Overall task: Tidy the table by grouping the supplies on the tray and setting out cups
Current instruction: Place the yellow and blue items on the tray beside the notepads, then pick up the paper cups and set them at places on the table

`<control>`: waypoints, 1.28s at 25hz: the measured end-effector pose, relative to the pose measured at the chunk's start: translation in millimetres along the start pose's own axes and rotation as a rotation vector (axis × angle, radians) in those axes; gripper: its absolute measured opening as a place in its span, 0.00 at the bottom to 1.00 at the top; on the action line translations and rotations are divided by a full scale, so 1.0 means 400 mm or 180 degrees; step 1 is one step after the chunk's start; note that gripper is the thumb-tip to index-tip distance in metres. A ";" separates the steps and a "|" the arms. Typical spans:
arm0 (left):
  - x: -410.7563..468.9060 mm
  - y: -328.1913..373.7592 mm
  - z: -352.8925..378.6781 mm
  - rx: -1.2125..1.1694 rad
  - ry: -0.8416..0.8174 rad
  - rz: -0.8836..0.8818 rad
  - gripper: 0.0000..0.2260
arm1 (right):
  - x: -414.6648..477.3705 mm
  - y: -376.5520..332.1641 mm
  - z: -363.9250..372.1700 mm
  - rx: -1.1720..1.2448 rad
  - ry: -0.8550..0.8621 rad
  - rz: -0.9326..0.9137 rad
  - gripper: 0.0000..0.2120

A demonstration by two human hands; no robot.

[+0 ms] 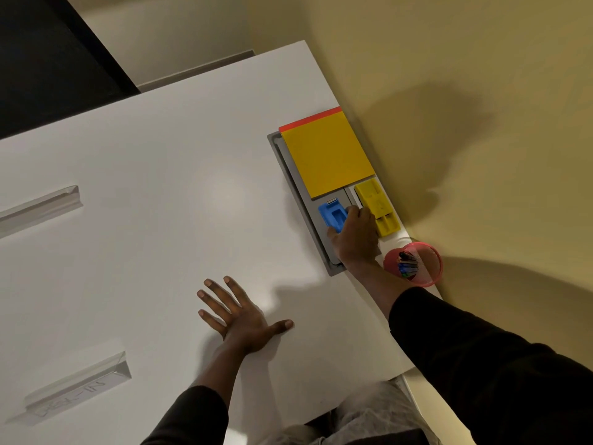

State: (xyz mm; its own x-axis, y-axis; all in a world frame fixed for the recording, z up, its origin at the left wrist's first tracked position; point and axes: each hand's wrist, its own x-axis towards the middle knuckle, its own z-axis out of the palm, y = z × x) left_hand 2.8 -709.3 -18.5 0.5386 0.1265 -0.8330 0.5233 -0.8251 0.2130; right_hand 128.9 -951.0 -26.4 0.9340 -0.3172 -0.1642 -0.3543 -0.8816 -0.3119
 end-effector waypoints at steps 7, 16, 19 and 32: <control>0.003 -0.001 0.000 0.0047 0.0071 0.0080 0.80 | 0.008 -0.002 0.006 -0.0104 -0.0004 -0.0045 0.28; 0.016 -0.009 0.016 0.0087 0.0267 0.0177 0.80 | -0.063 -0.047 -0.066 -0.0218 -0.0034 -0.0091 0.41; 0.019 -0.012 0.025 0.0240 0.0381 0.0078 0.79 | -0.178 -0.056 -0.124 0.0303 -0.0249 -0.0565 0.38; -0.125 0.161 0.142 0.0557 0.0876 0.1477 0.35 | -0.553 0.261 -0.277 0.0835 -0.0232 0.0001 0.33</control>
State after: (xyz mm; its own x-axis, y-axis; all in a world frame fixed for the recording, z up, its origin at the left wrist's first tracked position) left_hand -27.7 -800.0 7.8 0.8506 -0.1518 -0.5035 0.0860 -0.9044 0.4179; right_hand -109.6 -1011.5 81.2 0.9315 -0.2832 -0.2284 -0.3633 -0.7578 -0.5420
